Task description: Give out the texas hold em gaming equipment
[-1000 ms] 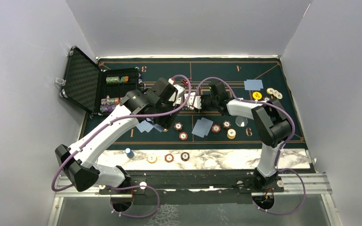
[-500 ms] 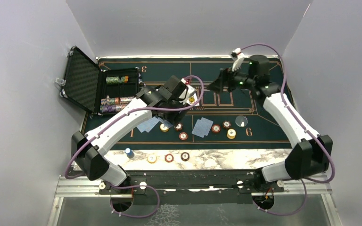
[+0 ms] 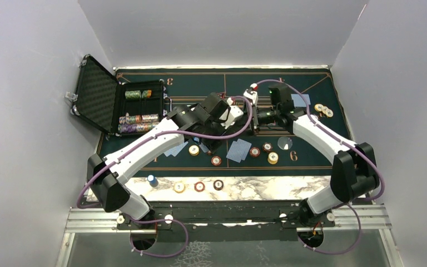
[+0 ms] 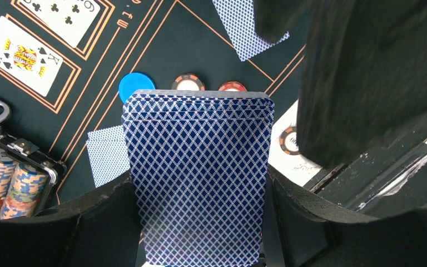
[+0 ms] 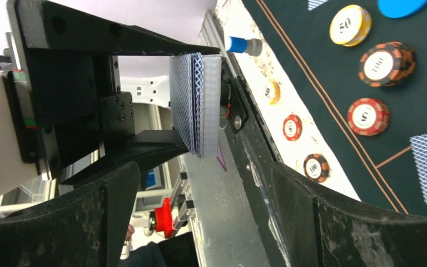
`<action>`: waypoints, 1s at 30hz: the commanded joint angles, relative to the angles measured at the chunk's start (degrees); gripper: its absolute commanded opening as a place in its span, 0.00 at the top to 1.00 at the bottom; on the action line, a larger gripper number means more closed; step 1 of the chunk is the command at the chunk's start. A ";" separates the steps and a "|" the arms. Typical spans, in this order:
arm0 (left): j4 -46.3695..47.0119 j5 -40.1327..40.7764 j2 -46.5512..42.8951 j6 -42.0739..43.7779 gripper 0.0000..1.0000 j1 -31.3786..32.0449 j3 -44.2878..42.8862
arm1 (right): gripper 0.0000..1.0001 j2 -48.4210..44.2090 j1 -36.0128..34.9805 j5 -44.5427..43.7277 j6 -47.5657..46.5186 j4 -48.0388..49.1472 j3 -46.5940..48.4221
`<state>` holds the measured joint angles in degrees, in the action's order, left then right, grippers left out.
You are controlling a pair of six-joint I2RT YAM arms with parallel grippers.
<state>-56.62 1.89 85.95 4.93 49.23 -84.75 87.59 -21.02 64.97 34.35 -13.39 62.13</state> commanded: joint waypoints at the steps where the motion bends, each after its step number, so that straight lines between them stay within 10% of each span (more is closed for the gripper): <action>1: 2.04 -0.76 -0.17 0.33 1.00 1.22 -3.08 | 0.10 2.07 -3.49 0.69 2.73 3.22 1.34; 30: 1.95 0.13 -1.10 -1.58 1.00 2.67 -2.66 | 0.41 1.64 -4.94 -14.97 -4.80 -9.13 5.20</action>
<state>-56.23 1.98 86.41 3.92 51.51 -86.72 89.86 -27.38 55.46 32.84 -18.79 66.50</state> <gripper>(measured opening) 0.672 0.602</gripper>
